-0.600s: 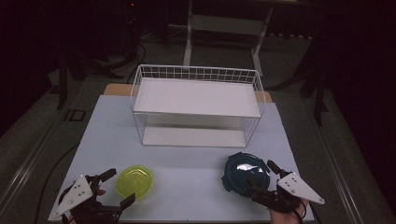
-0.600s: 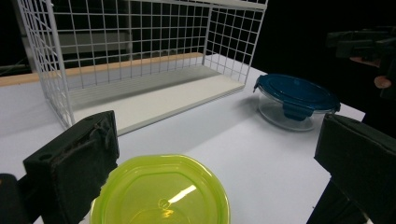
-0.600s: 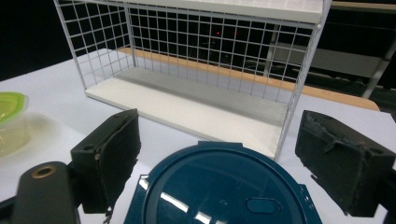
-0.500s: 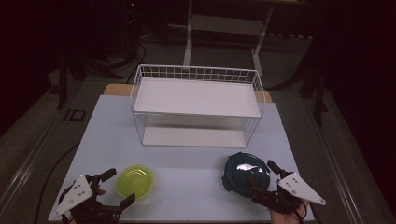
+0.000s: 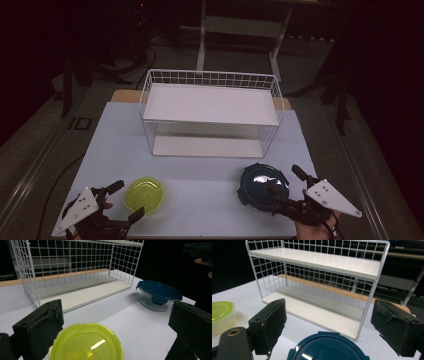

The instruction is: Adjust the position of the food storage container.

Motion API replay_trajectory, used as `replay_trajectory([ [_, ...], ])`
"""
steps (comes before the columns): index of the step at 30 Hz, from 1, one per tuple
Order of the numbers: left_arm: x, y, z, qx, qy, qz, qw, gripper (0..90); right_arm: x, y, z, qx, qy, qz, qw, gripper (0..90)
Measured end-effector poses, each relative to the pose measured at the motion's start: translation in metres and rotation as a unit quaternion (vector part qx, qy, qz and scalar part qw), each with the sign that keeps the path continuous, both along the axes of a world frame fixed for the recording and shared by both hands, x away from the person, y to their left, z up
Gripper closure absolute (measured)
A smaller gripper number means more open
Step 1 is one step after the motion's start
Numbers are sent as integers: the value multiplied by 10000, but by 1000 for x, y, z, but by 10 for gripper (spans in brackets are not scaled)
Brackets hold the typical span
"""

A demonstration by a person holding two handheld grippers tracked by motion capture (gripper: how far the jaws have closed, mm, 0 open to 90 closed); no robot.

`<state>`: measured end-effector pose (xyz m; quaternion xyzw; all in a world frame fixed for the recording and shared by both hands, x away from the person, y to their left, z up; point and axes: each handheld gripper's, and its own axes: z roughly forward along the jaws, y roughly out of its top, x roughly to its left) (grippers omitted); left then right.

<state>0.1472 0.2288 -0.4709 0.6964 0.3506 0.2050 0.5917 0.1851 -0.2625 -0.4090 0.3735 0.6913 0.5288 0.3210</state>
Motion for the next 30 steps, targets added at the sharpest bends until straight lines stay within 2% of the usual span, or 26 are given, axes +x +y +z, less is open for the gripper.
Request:
replay_trajectory([
  [4, 0, -1, 0, -8, 12, -8, 10000, 0, 10, -2, 7, 31, 302, -11, 9995, 109],
  [5, 0, -1, 0, -8, 12, -8, 10000, 0, 10, -2, 7, 31, 302, -11, 9995, 109],
  [8, 0, -1, 0, -16, 12, -13, 10000, 0, 23, -3, 11, -10, 487, -59, 9988, 109],
  [15, 0, 0, 0, -23, 12, -11, 10000, 0, 42, -9, 6, -142, 705, -36, 9974, 146],
  [18, 1, 0, 0, -20, 18, -20, 10000, 0, 47, -12, 1, -264, 675, -119, 9973, 198],
  [21, 1, 0, 0, -24, 17, -24, 10000, 0, 53, -17, -4, -277, 759, -195, 9965, 232],
  [27, 1, 0, -1, -17, 23, -30, 10000, 0, 60, -30, -13, -443, 886, -347, 9945, 436],
  [30, 1, 0, -1, -8, 25, -42, 10000, 0, 64, -35, -18, -433, 1084, -387, 9924, 504],
])
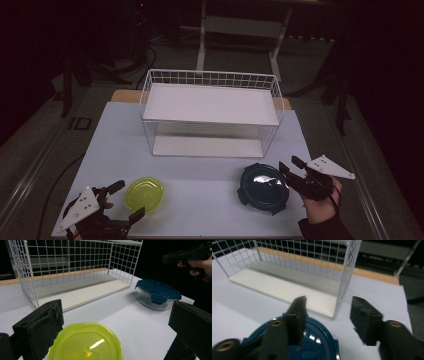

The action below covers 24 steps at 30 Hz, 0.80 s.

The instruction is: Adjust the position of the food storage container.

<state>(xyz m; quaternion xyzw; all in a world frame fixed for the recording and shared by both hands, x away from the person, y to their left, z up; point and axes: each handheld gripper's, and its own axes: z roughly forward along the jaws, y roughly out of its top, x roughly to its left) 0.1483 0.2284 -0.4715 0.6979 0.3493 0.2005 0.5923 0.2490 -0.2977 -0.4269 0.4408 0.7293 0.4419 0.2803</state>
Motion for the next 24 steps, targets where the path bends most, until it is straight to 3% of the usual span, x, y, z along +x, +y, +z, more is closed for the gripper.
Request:
replay_trajectory([
  [13, 0, -1, -1, 31, 12, -15, 10000, 0, 20, -20, -33, -295, 566, -168, 9978, 876],
  [24, 0, -1, -1, 52, 5, -27, 10000, 0, 29, -29, -59, -277, 1148, -238, 9927, 900],
])
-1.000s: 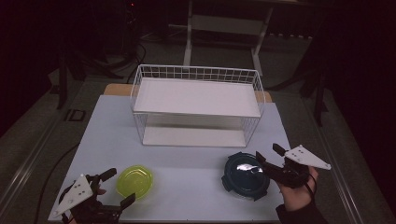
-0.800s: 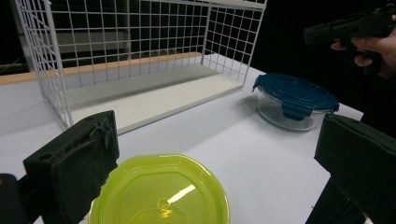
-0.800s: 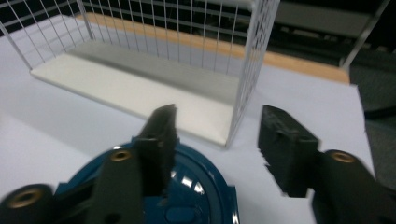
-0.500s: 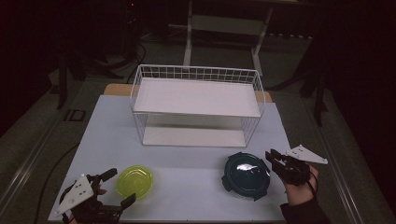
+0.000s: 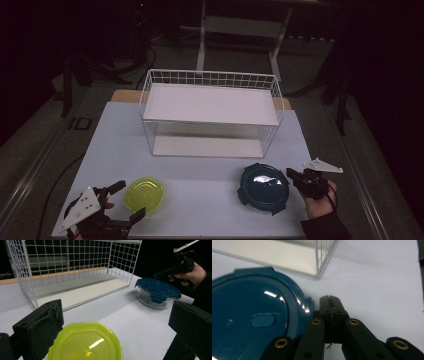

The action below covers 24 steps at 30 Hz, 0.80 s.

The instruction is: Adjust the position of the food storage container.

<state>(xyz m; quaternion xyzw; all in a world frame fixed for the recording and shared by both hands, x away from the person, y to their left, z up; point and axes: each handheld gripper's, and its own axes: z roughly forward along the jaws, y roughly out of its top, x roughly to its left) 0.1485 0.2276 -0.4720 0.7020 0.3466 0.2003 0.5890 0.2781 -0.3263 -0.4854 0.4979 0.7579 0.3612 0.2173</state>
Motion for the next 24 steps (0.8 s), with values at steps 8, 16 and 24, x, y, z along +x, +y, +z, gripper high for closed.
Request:
replay_trajectory([
  [8, 0, 0, 0, -1, 7, -1, 10000, 0, -2, 2, -5, -68, 158, 57, 9998, 900],
  [16, 0, -1, 0, 15, 1, -1, 10000, 0, -8, 2, -5, -22, 233, 57, 9997, 900],
  [24, 0, -2, 0, 25, -1, -12, 10000, 0, -18, 13, -5, 94, 360, 260, 9990, 900],
])
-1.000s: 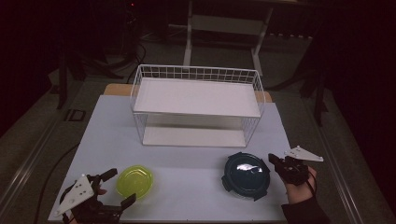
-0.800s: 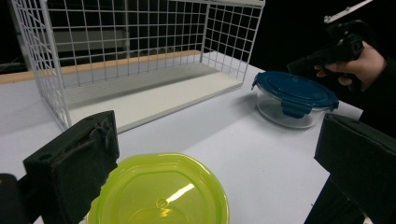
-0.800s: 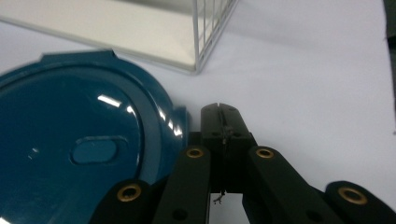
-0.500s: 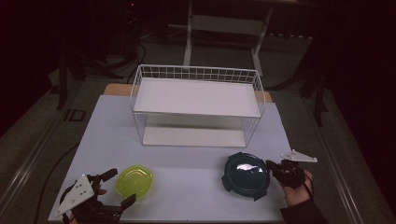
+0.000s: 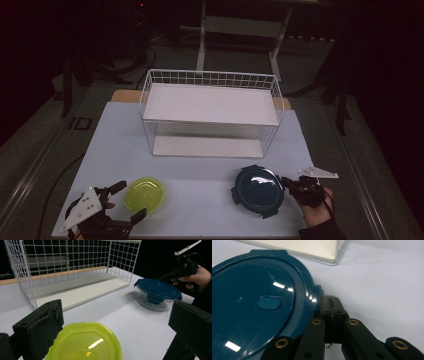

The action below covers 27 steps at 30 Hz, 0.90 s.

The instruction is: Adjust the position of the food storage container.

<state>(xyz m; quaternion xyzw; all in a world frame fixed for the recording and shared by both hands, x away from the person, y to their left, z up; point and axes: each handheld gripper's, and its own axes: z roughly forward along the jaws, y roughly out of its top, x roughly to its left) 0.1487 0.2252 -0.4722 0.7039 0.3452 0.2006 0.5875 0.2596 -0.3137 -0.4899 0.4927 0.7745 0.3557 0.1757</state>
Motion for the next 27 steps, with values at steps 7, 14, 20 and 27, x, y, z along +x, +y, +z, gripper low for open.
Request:
replay_trajectory([
  [7, 0, -1, 0, 18, 17, -31, 10000, 0, -13, 14, -1, 196, 155, 344, 9991, 900],
  [14, 0, 0, 0, 15, 5, -16, 10000, 0, -13, 12, -2, 117, 91, 225, 9996, 900],
  [20, 0, -1, 0, 27, 10, -40, 10000, 0, -13, 16, -3, 142, 146, 319, 9993, 900],
  [27, 0, -2, -1, 59, 35, -69, 10000, 0, -13, 21, -4, 236, 195, 405, 9987, 900],
])
